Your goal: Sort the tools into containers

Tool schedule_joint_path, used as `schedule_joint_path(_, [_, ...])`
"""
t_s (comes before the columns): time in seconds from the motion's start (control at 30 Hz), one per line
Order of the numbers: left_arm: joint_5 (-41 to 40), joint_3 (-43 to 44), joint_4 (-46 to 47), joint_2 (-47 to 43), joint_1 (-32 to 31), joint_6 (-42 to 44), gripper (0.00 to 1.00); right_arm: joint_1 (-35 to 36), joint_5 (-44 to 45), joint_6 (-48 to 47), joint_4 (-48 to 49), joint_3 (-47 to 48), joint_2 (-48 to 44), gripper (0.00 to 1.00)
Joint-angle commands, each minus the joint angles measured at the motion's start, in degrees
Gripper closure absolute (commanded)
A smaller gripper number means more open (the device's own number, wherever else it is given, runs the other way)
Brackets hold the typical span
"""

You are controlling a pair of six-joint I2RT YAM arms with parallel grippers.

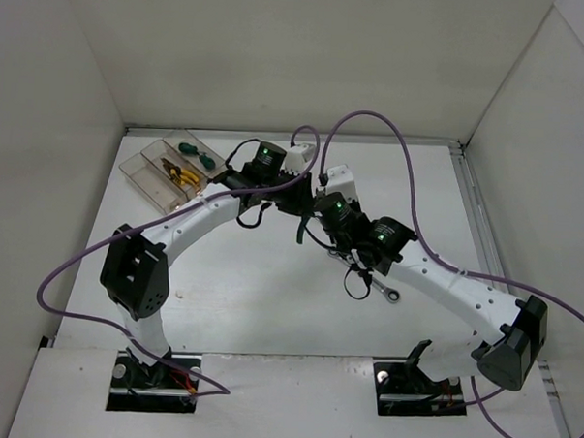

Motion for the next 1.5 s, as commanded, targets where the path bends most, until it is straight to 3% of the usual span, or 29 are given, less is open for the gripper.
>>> schedule_joint_path(0.0, [-0.85,2.83,1.67,-2.13,-0.24,-0.31,1.00,-1.21,-1.24,1.28,5.59,0.88,-2.64,0.81])
schedule_joint_path(0.03, [-1.63,2.57,1.84,-2.48,1.50,-0.58,1.00,-1.56,-1.16,1.72,5.59,0.80,-2.64,0.53])
schedule_joint_path(0.07, [-2.34,2.39,1.32,-2.65,2.47,-0.93,1.00,-1.91,-1.25,2.77,5.59,0.80,-2.73,0.44])
schedule_joint_path(0.13, [-5.31,2.56,0.09,-2.83,5.89,-0.93,1.00,-2.44,-0.99,3.66,5.50,0.27,-2.90,0.28])
schedule_joint_path(0.23, [-12.06,3.09,-2.63,-3.18,9.94,0.30,1.00,-3.58,-1.60,4.89,5.50,-1.40,-4.39,0.23])
schedule_joint_path(0.33, [-20.06,5.19,-6.58,-3.10,15.48,0.39,1.00,-3.94,-1.60,4.89,5.50,-3.68,-6.24,0.21])
schedule_joint_path(0.4, [-30.95,7.21,-10.44,-1.88,18.38,1.18,1.00,-4.37,-1.77,5.15,5.59,-5.52,-7.65,0.21])
schedule_joint_path(0.43, [-40.22,10.36,-12.29,-1.26,19.00,2.31,1.00,-4.29,-2.21,5.33,5.59,-6.05,-8.26,0.21])
schedule_joint_path(0.53, [-51.78,16.70,-17.13,2.61,21.29,4.16,1.00,-4.81,-2.48,5.51,5.50,-8.16,-10.19,0.20])
schedule_joint_path(0.97, [-53.94,32.53,-27.42,14.56,34.38,8.47,1.00,-7.89,-2.21,3.14,4.97,-11.86,-12.13,0.18])
schedule_joint_path(1.47, [-55.61,42.29,-29.80,24.32,36.15,13.04,1.00,-12.11,-5.64,2.52,5.06,-13.97,-10.73,0.17])
